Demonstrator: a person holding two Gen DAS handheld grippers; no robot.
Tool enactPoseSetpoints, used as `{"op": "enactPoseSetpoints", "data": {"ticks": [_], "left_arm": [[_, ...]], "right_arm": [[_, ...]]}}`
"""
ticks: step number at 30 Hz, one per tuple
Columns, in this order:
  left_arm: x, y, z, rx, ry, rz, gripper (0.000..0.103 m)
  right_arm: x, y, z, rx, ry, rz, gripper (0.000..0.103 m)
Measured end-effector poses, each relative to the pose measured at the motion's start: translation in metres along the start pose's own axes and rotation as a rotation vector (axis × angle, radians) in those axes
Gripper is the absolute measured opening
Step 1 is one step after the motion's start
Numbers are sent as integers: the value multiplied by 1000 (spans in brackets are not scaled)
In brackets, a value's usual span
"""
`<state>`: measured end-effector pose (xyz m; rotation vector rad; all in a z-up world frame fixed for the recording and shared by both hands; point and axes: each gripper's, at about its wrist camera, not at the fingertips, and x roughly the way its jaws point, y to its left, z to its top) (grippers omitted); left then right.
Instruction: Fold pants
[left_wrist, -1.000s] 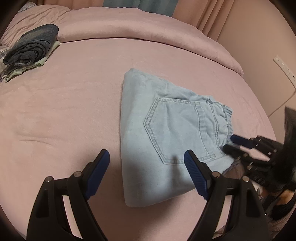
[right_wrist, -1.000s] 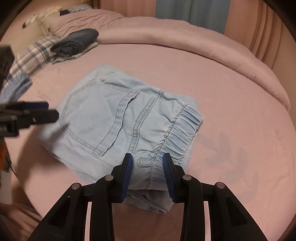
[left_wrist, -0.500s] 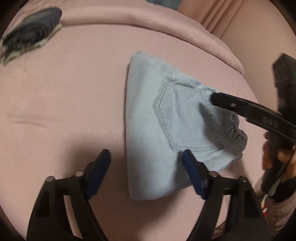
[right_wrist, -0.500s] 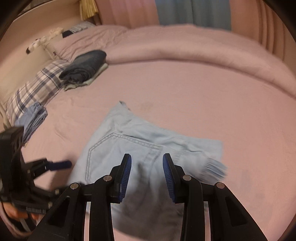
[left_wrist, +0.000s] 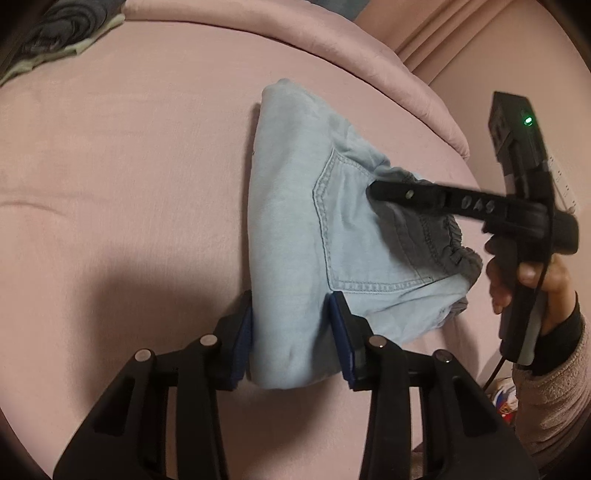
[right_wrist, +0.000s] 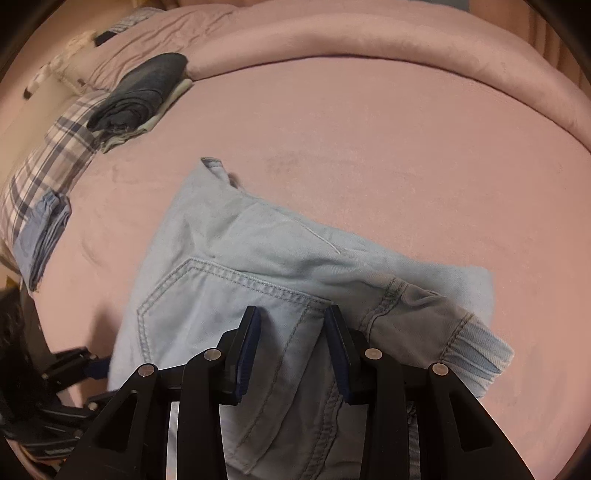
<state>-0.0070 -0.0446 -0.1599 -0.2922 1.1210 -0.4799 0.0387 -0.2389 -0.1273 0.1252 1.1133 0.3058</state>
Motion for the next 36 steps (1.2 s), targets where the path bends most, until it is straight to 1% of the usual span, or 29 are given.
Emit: {"op": "enactPoseSetpoints", "data": {"ticks": [2, 5, 10, 12, 13, 17, 19, 22, 24, 26, 28, 31, 32, 34, 36], "left_arm": [[0, 1, -1, -5, 4, -10, 41], [0, 0, -1, 0, 4, -11, 41], [0, 1, 0, 7, 1, -23, 41], [0, 3, 0, 9, 3, -27, 41], [0, 3, 1, 9, 4, -28, 41], [1, 3, 3, 16, 5, -27, 41], [0, 4, 4, 25, 5, -21, 41], [-4, 9, 2, 23, 4, -21, 41], [-6, 7, 2, 12, 4, -23, 41], [-8, 7, 3, -3, 2, -23, 41], [-13, 7, 3, -11, -16, -8, 42], [-24, 2, 9, 16, -63, 35, 43], [-27, 1, 13, 25, -76, 41, 44], [-30, -2, 20, 37, -98, 53, 52], [-31, -6, 30, 56, -127, 69, 54]], "right_arm": [[-9, 5, 3, -2, -21, 3, 37], [-10, 14, 11, -27, -46, 45, 37], [9, 40, 30, -96, -51, 56, 37], [19, 49, 38, -119, -39, 51, 37], [26, 53, 42, -135, -25, 34, 37], [48, 55, 49, -156, 35, -10, 37], [51, 52, 53, -149, 40, -5, 37], [51, 45, 56, -103, 49, 26, 37], [46, 41, 54, -72, 37, 45, 37], [35, 42, 48, -62, 5, 39, 37], [22, 45, 40, -82, -29, 35, 37], [5, 49, 24, -118, -58, 34, 37], [3, 51, 23, -127, -63, 26, 37], [-4, 52, 11, -140, -69, 10, 37], [-10, 52, -1, -144, -68, 19, 37]]}}
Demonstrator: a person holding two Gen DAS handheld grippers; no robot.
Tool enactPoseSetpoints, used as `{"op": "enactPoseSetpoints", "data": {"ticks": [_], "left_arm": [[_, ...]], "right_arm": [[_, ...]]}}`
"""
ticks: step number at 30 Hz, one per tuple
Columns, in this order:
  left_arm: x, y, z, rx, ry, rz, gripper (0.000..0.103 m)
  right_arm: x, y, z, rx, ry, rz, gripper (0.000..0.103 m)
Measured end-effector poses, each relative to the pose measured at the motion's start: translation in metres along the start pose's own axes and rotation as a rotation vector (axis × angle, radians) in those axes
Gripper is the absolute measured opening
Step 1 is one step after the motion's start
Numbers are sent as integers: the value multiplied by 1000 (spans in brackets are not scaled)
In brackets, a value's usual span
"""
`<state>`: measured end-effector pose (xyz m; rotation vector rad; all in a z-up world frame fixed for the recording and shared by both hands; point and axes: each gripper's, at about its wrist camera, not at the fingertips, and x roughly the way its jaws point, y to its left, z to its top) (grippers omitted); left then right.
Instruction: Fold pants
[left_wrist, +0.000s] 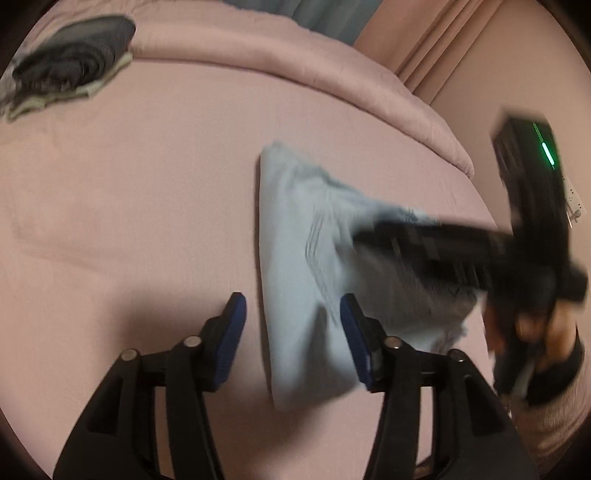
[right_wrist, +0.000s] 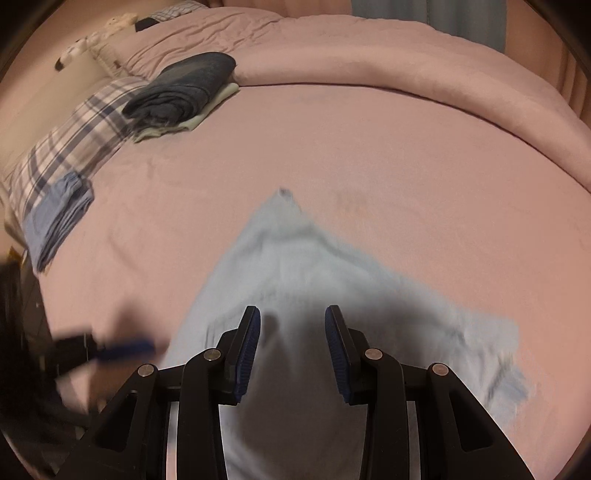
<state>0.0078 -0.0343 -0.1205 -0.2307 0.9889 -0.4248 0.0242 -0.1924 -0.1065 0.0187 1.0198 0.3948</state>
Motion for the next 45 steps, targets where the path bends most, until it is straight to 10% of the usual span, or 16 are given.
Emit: {"op": "enactPoseSetpoints", "data": {"ticks": [8, 15, 28, 45], "left_arm": [[32, -19, 45, 129, -37, 40, 53], [94, -18, 60, 217, 108, 137, 53], [43, -18, 35, 189, 55, 106, 54], [33, -9, -10, 189, 117, 132, 57]], "right_arm": [[-2, 26, -49, -88, 52, 26, 37], [2, 30, -56, -96, 28, 12, 39], [-58, -43, -46, 90, -128, -106, 41], [-60, -68, -83, 175, -111, -177, 53]]}}
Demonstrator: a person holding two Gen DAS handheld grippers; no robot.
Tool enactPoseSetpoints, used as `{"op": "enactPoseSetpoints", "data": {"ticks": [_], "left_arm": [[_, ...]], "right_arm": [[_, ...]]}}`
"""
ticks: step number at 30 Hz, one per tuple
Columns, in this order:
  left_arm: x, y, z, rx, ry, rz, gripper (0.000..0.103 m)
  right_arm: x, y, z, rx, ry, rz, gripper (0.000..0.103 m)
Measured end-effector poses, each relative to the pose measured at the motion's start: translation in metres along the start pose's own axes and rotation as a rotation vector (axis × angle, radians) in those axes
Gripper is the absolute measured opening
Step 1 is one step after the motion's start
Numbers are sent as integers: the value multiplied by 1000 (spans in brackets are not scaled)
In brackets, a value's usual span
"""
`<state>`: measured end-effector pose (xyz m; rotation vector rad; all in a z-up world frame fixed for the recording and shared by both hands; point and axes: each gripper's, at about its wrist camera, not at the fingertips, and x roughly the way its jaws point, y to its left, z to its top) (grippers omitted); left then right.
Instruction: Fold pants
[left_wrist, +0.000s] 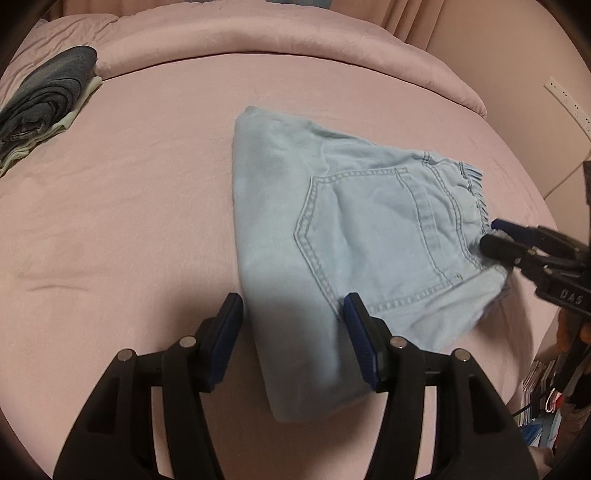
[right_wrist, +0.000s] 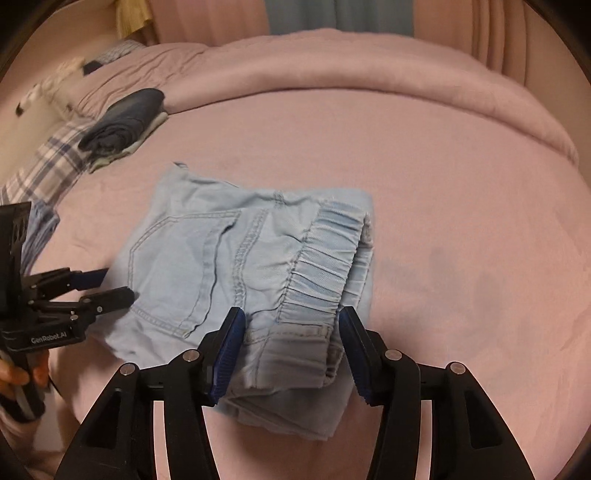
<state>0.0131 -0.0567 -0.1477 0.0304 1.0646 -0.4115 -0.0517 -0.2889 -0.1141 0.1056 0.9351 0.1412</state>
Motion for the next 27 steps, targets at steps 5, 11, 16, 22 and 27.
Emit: {"op": "enactPoseSetpoints", "data": {"ticks": [5, 11, 16, 22, 27], "left_arm": [[-4, -3, -11, 7, 0, 13, 59], [-6, -8, -15, 17, -2, 32, 59], [-5, -8, -18, 17, -1, 38, 62], [-15, -6, -15, 3, -34, 33, 62], [-18, 7, -9, -72, -48, 2, 74]], "right_arm": [[-19, 11, 6, -15, -69, 13, 53], [-20, 30, 1, -53, -77, 153, 53], [11, 37, -15, -86, 19, 109, 53], [-6, 29, -13, -43, -12, 162, 53], [-14, -9, -14, 153, -58, 250, 64]]}}
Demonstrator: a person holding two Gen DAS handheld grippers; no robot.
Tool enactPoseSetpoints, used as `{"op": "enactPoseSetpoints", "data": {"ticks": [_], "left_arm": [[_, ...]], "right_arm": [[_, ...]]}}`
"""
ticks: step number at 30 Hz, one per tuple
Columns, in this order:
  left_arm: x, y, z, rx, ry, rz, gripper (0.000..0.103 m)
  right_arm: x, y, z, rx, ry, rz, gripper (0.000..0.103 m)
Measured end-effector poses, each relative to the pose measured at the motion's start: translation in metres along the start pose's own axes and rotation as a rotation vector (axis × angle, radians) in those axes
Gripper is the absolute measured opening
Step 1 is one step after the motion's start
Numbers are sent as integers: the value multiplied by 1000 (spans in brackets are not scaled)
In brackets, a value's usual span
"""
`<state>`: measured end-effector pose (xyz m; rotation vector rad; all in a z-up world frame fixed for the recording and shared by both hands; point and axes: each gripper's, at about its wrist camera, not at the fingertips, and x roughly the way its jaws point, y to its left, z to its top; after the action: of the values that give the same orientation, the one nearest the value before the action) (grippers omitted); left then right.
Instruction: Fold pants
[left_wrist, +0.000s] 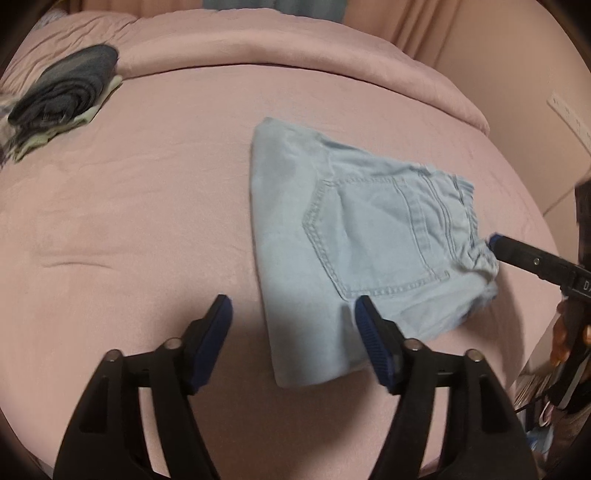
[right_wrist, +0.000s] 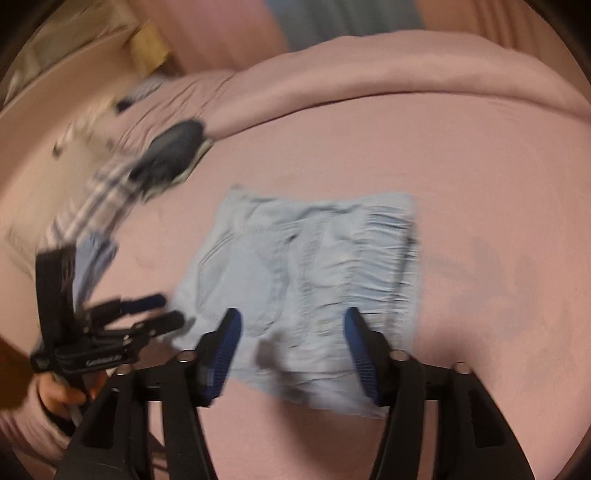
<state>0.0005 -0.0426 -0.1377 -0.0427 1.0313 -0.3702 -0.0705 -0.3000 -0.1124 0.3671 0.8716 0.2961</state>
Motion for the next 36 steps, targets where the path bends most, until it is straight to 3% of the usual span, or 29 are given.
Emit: {"op": "enactPoseSetpoints", "data": {"ticks": [6, 16, 36], "left_arm": [[6, 7, -2, -55, 19, -16, 77], [14, 6, 2, -89, 43, -53, 77], [25, 13, 12, -107, 61, -98, 79]], "right_arm": [[-2, -34, -7, 147, 10, -22, 70], [7, -59, -15, 332, 37, 98, 73], [35, -62, 1, 326, 90, 86, 77]]}}
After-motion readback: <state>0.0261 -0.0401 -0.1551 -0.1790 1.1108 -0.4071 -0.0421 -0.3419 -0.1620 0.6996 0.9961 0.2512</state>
